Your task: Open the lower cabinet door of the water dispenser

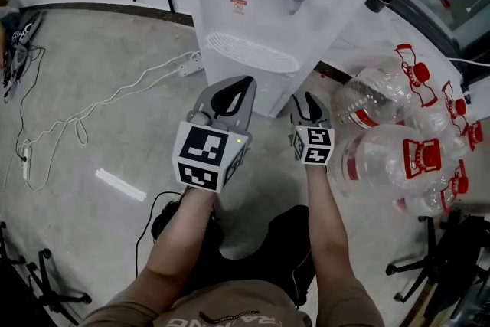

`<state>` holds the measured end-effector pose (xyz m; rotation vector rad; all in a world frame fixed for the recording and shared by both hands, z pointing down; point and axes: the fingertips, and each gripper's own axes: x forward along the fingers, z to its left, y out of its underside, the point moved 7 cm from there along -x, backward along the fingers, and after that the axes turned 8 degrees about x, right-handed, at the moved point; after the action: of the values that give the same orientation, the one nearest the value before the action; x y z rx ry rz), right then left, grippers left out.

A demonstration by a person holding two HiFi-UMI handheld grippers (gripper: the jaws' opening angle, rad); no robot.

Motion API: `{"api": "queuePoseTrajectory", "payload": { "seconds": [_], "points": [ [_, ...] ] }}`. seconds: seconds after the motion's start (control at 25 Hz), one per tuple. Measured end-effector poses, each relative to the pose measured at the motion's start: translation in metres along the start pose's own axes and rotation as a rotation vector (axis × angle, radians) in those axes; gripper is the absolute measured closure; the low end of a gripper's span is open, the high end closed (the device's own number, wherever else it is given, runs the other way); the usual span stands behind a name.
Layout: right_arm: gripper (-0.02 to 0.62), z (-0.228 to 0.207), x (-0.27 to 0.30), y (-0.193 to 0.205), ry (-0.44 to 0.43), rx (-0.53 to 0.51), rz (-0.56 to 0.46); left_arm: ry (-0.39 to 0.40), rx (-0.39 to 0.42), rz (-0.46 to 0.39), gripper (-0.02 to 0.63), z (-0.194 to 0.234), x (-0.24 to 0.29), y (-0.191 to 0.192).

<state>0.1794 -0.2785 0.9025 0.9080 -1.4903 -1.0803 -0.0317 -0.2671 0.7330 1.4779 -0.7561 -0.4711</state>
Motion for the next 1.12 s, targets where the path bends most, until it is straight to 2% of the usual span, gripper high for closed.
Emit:
{"api": "queuePoseTrajectory", "payload": {
  "seconds": [0.16, 0.24, 0.4, 0.68, 0.88, 1.12],
  "points": [
    [0.374, 0.003, 0.01, 0.001, -0.063, -0.022, 0.051, -0.005, -0.008, 0.011, 0.604, 0.006, -0.001, 0.001],
    [0.357, 0.005, 0.017, 0.002, -0.093, -0.035, 0.071, 0.001, -0.007, 0.008, 0.604, 0.004, -0.003, 0.0],
    [0.347, 0.007, 0.028, 0.003, -0.12, -0.021, 0.085, 0.027, -0.004, 0.012, 0.604, 0.0, -0.005, -0.001],
    [0.347, 0.002, 0.04, -0.001, -0.083, 0.013, 0.046, 0.037, -0.069, 0.008, 0.604, 0.006, -0.009, 0.004],
    [0.344, 0.003, 0.044, -0.002, -0.083, 0.026, 0.038, 0.03, -0.065, -0.012, 0.604, 0.011, -0.013, 0.0],
    [0.345, 0.005, 0.043, -0.003, -0.055, 0.014, 0.087, 0.034, -0.076, -0.027, 0.604, 0.01, -0.011, -0.002]
  ]
}}
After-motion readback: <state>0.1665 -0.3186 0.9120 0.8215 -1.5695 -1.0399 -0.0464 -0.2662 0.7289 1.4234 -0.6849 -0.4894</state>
